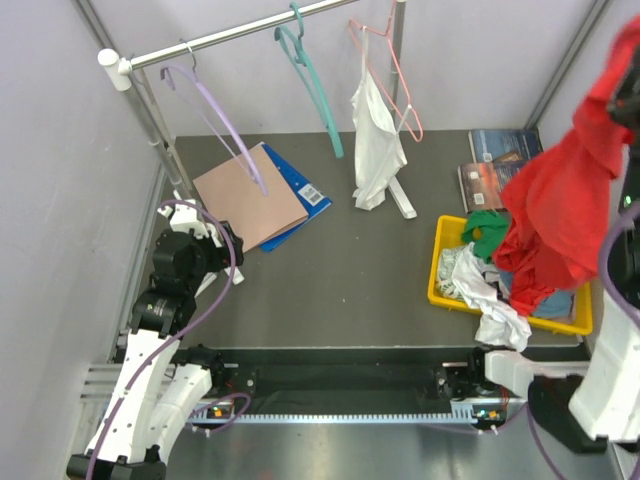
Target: Place the tank top on the hanger
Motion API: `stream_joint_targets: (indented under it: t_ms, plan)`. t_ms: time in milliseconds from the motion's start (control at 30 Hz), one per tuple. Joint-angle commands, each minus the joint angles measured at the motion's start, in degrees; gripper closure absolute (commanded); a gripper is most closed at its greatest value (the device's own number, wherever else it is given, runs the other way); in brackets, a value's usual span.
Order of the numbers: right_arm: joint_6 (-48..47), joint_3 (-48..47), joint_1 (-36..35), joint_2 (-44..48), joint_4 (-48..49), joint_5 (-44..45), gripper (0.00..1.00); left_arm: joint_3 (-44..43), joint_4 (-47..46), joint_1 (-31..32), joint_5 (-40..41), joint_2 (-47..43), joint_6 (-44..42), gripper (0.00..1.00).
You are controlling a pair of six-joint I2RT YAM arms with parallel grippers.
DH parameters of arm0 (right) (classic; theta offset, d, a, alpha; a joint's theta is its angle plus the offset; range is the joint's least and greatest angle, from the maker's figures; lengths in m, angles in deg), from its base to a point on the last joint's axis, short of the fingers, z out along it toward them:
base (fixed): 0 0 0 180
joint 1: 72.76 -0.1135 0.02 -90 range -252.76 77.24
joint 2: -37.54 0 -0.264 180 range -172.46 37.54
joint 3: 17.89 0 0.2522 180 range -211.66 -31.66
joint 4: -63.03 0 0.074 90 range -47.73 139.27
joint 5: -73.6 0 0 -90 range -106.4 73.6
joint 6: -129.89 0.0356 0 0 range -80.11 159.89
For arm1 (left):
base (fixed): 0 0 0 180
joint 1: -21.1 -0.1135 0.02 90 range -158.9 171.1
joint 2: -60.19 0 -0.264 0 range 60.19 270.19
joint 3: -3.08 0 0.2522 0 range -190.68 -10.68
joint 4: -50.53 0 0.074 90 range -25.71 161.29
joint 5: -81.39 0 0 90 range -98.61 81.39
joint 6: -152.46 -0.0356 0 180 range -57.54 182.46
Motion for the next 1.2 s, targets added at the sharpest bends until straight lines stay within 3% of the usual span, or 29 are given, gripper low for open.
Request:
stream_joint_targets:
  t_ms: [0,200,633,1167]
  plan:
    - [4.0,-6.4,0.5,-8.2,4.3,-23.8,1.0,0.2,-2.8,0.0,-1.0,-0.5,-1.0,0.01]
    - [8.7,-4.1,-2.6,-8.5,11.8,-31.0,1.0,0.3,-3.2,0.0,-2.1,-0.3,-1.2,0.01]
    - [9.6,-9.6,-22.3,-13.9,21.3,-36.2,1.0,0.2,-3.3,0.0,-2.7,0.6,-1.4,0.01]
    - [4.0,-20.8,-43.5,-27.0,32.9,-32.1,1.0,0.2,-3.2,0.0,-2.5,0.6,-1.7,0.01]
